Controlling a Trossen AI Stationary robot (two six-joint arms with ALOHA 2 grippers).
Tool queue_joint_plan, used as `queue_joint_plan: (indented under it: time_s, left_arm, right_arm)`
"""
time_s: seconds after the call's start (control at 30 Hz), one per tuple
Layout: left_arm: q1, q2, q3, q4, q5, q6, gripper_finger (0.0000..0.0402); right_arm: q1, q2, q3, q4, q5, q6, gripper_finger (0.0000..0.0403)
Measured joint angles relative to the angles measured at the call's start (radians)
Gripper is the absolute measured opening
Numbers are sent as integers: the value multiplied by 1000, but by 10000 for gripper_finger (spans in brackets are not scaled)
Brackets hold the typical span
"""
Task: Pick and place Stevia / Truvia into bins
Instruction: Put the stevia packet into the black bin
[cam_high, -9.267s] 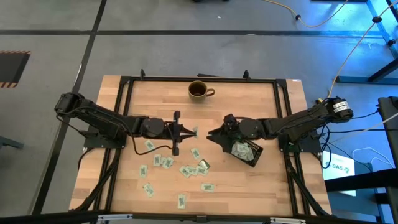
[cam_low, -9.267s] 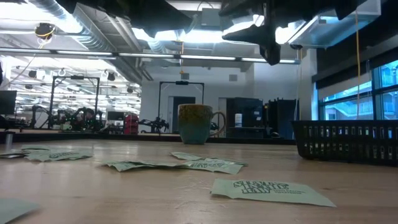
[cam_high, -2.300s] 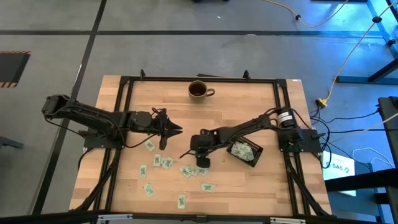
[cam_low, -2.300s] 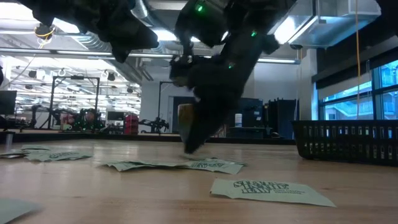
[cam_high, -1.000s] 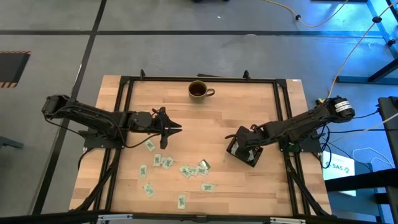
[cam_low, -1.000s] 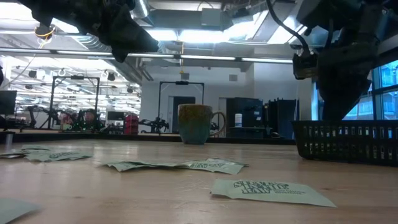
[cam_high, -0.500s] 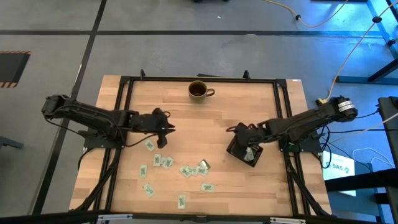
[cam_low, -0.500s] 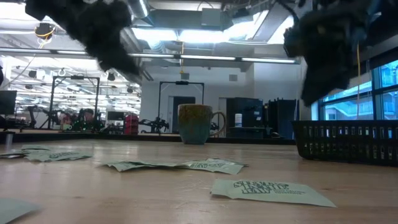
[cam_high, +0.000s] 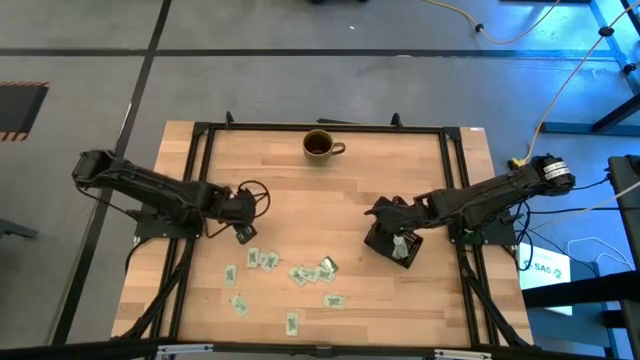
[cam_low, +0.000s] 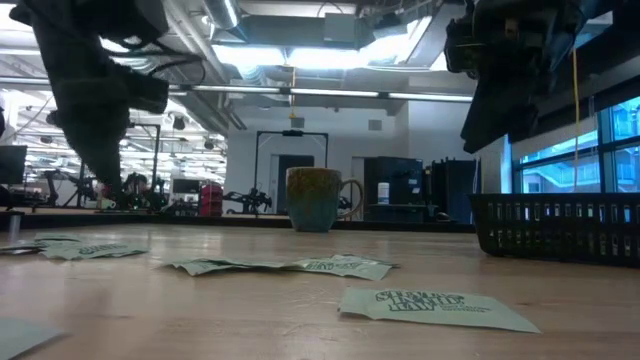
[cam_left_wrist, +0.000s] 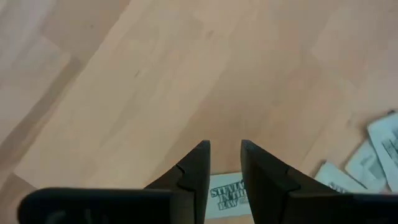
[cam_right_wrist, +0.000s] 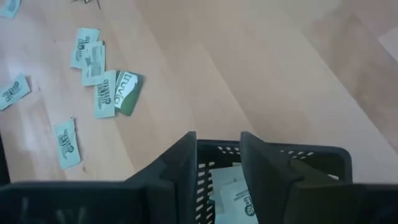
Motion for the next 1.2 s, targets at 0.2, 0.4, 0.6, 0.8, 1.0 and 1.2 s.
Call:
queue_joint_plan:
  time_s: [0.2,0.4,0.6,0.8,1.0,1.2]
  left_arm:
    - [0,94,0,-13,74,-98,89]
    - [-2,211,0,-40,137,-136,78]
    - [-2,289,6,-44,142,-135,76]
    - [-2,313,6,-43,151,-135,59]
    - [-2,311,5,-40,151,-135,21]
    - [-2,311,4,-40,151,-135,4]
  right_arm:
    - [-1,0,0,2,3,1,127]
    - [-1,0,0,5,3,2,127]
    - [-1,0,0,7,3,2,127]
    - [-1,0,0,7,3,2,127]
    - [-1,0,0,7,3,0,127]
    - [-1,0,0,7,3,-11,127]
